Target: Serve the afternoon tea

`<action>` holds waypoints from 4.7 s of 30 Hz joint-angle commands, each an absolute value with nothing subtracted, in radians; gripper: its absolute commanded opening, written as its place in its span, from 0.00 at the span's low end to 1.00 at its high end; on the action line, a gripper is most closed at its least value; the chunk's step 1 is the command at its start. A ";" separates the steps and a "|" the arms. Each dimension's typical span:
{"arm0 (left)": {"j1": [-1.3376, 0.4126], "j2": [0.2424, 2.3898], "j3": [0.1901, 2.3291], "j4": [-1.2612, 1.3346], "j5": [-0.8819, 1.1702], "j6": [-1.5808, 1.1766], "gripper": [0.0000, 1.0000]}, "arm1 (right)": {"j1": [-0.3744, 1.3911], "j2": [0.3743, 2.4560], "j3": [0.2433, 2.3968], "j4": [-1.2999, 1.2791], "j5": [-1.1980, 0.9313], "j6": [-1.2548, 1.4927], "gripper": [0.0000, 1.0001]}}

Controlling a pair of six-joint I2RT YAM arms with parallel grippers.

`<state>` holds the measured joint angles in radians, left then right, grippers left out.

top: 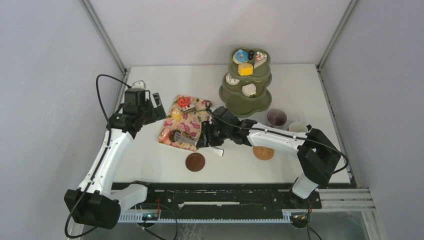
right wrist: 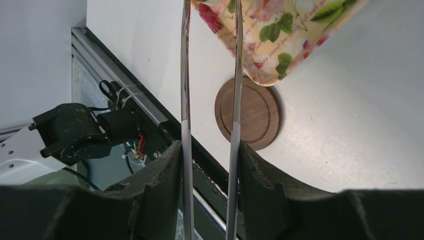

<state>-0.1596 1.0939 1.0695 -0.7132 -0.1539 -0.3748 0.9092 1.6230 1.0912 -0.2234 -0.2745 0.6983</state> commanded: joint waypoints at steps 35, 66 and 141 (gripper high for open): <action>-0.145 1.072 1.055 -0.682 -0.156 -0.364 0.89 | 0.841 1.528 1.135 -0.207 -0.306 0.744 0.01; -0.140 1.102 1.083 -0.667 -0.130 -0.371 0.88 | 0.410 0.933 0.808 -0.508 -0.270 0.716 0.00; -0.138 1.111 1.078 -0.688 -0.138 -0.356 0.88 | 0.519 1.157 0.677 -0.081 -0.158 0.844 0.35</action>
<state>-0.1436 1.1191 1.0695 -0.7063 -0.1463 -0.3656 0.4473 1.2739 0.6765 0.0212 -0.1822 0.9707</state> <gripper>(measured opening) 0.885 0.369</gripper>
